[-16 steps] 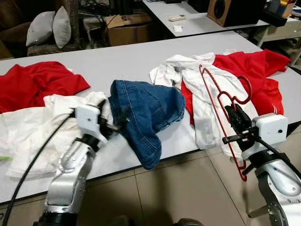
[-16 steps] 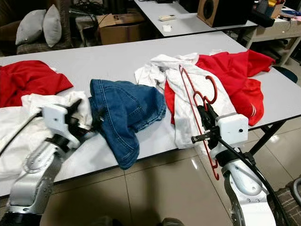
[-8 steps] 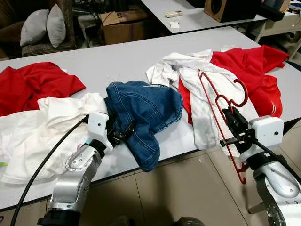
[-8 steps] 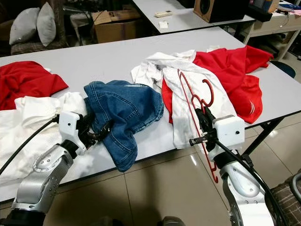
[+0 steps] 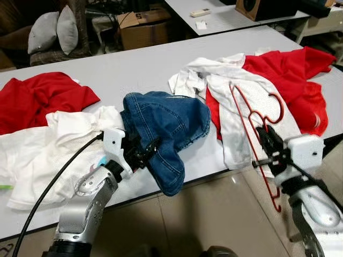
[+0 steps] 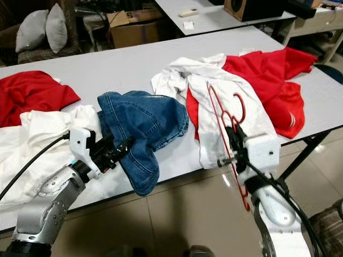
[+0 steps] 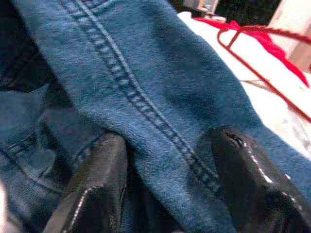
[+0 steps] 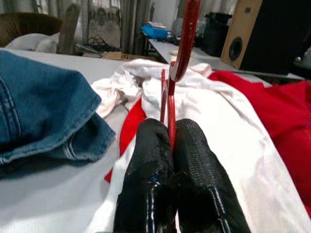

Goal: Hang hanger

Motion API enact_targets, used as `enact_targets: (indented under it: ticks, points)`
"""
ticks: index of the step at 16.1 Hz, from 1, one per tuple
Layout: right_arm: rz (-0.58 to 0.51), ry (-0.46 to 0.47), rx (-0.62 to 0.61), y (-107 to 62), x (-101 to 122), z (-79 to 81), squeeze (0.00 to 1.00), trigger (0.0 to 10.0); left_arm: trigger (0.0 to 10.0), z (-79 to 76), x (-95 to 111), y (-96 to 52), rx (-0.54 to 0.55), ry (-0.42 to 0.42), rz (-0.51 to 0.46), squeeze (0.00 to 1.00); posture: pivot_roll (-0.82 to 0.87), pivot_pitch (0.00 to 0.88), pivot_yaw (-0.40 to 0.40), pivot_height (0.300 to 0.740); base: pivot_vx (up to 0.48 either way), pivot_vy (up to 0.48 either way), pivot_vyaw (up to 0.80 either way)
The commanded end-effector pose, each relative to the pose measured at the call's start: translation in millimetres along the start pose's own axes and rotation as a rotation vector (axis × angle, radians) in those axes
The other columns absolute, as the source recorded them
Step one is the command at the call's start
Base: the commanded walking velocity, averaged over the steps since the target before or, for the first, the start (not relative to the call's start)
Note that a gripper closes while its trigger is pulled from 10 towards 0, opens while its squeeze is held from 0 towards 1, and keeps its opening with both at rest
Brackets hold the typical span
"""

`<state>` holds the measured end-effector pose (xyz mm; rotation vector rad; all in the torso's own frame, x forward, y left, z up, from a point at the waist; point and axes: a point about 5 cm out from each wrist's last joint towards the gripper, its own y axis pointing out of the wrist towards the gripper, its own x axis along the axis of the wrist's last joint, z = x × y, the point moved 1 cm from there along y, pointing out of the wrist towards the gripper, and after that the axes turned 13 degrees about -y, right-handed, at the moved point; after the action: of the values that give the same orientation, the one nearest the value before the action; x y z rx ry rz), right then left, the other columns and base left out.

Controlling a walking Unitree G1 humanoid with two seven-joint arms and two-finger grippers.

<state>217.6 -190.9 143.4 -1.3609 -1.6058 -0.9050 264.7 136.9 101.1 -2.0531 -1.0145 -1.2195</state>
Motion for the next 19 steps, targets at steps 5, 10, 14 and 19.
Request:
enact_targets:
  ticks: [5, 10, 14, 19]
  points:
    - [0.001, -0.017, -0.004, -6.7, 4, -0.3, 0.0, 10.0, 0.0, -7.2, 4, 2.7, -0.051, -0.059, -0.02, 0.0, -0.21, 0.0, 0.082, 0.74, 0.0, 0.0, 0.0]
    - [0.002, -0.019, -0.015, -8.2, 6, -1.5, 0.0, 10.0, 0.0, -12.7, 26, 14.8, -0.127, -0.198, -0.134, 0.0, -0.21, 0.0, 0.09, 0.74, 0.0, 0.0, 0.0]
    - [-0.02, -0.02, -0.029, 0.6, 8, -2.3, 0.0, 10.0, 0.0, -9.7, 67, 43.9, -0.145, -0.309, -0.3, 0.0, -0.22, 0.0, 0.098, 0.74, 0.0, 0.0, 0.0]
    - [-0.046, -0.028, -0.055, 3.4, 12, -5.6, 0.0, 10.0, 0.0, -23.2, 160, 77.8, -0.237, -0.488, -0.595, 0.0, -0.24, 0.0, 0.132, 0.74, 0.0, 0.0, 0.0]
